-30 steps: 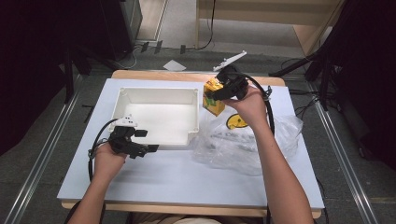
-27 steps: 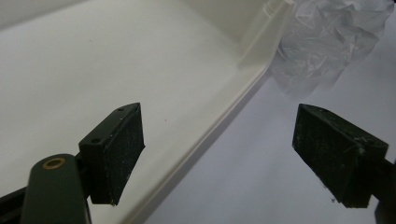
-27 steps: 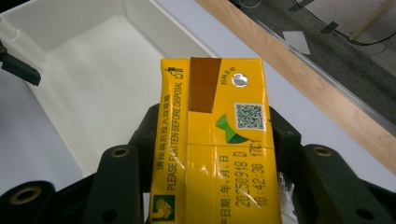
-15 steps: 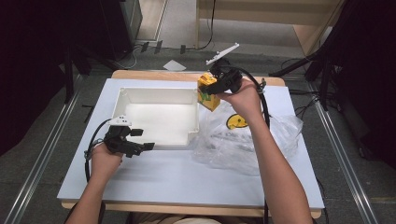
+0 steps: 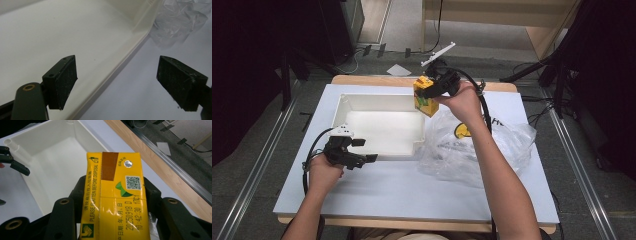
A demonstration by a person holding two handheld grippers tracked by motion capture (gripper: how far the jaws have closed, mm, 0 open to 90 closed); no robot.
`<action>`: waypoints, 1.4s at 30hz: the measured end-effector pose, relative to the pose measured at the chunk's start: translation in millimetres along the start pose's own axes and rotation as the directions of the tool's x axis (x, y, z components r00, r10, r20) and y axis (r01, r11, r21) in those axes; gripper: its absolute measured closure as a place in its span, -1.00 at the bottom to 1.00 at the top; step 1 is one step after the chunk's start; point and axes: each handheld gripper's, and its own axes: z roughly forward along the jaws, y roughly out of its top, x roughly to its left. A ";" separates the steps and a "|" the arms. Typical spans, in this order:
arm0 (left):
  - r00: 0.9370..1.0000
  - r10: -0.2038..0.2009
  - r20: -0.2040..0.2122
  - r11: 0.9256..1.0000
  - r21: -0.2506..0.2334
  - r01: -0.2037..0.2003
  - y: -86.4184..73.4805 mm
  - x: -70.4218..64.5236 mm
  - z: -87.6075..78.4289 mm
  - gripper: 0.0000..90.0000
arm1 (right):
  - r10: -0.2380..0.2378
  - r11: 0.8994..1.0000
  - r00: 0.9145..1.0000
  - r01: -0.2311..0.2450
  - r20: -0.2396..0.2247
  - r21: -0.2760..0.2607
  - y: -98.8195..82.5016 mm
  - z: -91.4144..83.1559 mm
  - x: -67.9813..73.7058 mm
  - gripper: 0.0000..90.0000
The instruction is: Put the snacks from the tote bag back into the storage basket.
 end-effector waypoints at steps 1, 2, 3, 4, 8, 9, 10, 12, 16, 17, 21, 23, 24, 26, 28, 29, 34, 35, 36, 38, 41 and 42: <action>1.000 0.000 0.000 1.000 -0.001 0.000 0.0 0.2 -0.1 -0.61 | 0.001 1.000 1.000 -0.001 -0.003 0.001 1.1 1.4 0.6 0.18; 1.000 -0.001 0.001 1.000 -0.002 0.001 -0.1 1.0 0.2 -0.61 | 0.001 1.000 1.000 -0.001 -0.010 -0.001 2.7 4.0 1.5 0.18; 1.000 -0.001 0.001 1.000 -0.002 0.001 -0.1 1.0 0.2 -0.61 | 0.001 1.000 1.000 -0.001 -0.010 -0.001 2.7 4.0 1.5 0.18; 1.000 0.009 -0.004 1.000 0.001 -0.009 -0.6 0.9 0.3 -0.61 | 0.003 1.000 1.000 -0.003 -0.014 -0.002 4.4 6.9 3.3 0.18; 1.000 0.004 -0.005 1.000 -0.003 -0.004 -0.5 1.5 0.2 -0.61 | -0.001 1.000 0.999 0.001 -0.032 0.001 8.3 16.3 7.1 0.18; 1.000 0.000 0.000 1.000 -0.005 0.000 -0.3 1.9 -0.1 -0.61 | -0.001 1.000 0.999 0.001 -0.032 0.001 8.3 16.3 7.1 0.18; 1.000 -0.008 0.008 1.000 -0.016 0.008 -0.5 2.1 -0.7 -0.61 | -0.001 1.000 0.999 0.001 -0.038 0.003 9.9 20.5 8.8 0.18; 1.000 -0.006 0.007 1.000 -0.015 0.006 -0.5 2.1 -1.5 -0.61 | 0.002 1.000 0.999 -0.002 -0.045 0.007 12.1 25.3 9.8 0.18; 1.000 -0.011 0.005 1.000 -0.018 0.011 -0.8 4.0 -1.7 -0.61 | 0.013 1.000 0.999 -0.013 -0.051 0.009 15.4 33.1 10.4 0.18; 1.000 -0.011 0.007 1.000 -0.020 0.011 -0.9 4.3 -1.6 -0.61 | 0.012 1.000 0.998 -0.012 -0.058 0.007 16.7 38.3 11.2 0.18; 1.000 -0.011 0.008 1.000 -0.022 0.011 -0.9 4.6 -1.6 -0.61 | 0.013 1.000 0.998 -0.012 -0.063 0.013 17.8 46.2 13.2 0.18; 1.000 -0.011 0.010 1.000 -0.019 0.011 -0.9 4.4 -1.6 -0.61 | 0.010 1.000 0.997 -0.009 -0.072 0.018 18.1 53.3 14.5 0.18; 1.000 -0.011 0.010 1.000 -0.021 0.011 -1.0 4.2 -1.5 -0.61 | 0.007 1.000 0.997 -0.005 -0.079 0.019 18.1 56.4 14.6 0.18; 1.000 -0.009 0.009 1.000 -0.020 0.009 -0.9 4.2 -1.7 -0.61 | 0.006 1.000 0.997 -0.004 -0.080 0.025 17.9 61.3 15.9 0.18; 1.000 -0.009 0.011 1.000 -0.022 0.009 -1.0 4.3 -1.7 -0.61 | 0.004 1.000 0.997 -0.002 -0.082 0.026 17.6 63.9 16.1 0.18; 1.000 -0.009 0.009 1.000 -0.022 0.009 -1.0 4.5 -1.8 -0.61 | 0.009 0.999 0.996 -0.006 -0.093 0.033 17.1 69.0 16.8 0.18; 1.000 -0.016 0.008 0.999 -0.032 0.016 -1.0 6.8 -4.1 -0.61 | 0.010 0.999 0.996 -0.005 -0.087 0.054 15.6 82.1 19.1 0.18; 1.000 -0.015 0.009 0.999 -0.032 0.015 -1.0 6.7 -4.0 -0.61 | 0.017 0.998 0.996 -0.011 -0.091 0.057 15.0 85.2 18.7 0.18; 1.000 -0.015 0.009 0.999 -0.032 0.015 -1.0 6.7 -4.0 -0.61 | 0.017 0.998 0.996 -0.011 -0.091 0.057 15.0 85.2 18.7 0.18; 1.000 -0.011 0.005 1.000 -0.027 0.011 -1.1 5.9 -2.6 -0.61 | 0.025 0.998 0.995 -0.019 -0.093 0.066 13.6 91.7 17.8 0.18; 1.000 -0.003 0.005 1.000 -0.018 0.004 -0.9 5.4 -1.8 -0.61 | 0.029 0.997 0.996 -0.023 -0.088 0.076 11.0 98.8 17.1 0.18; 1.000 -0.002 0.005 1.000 -0.018 0.003 -0.9 5.2 -1.7 -0.61 | 0.040 0.997 0.995 -0.034 -0.087 0.076 8.9 102.5 15.8 0.18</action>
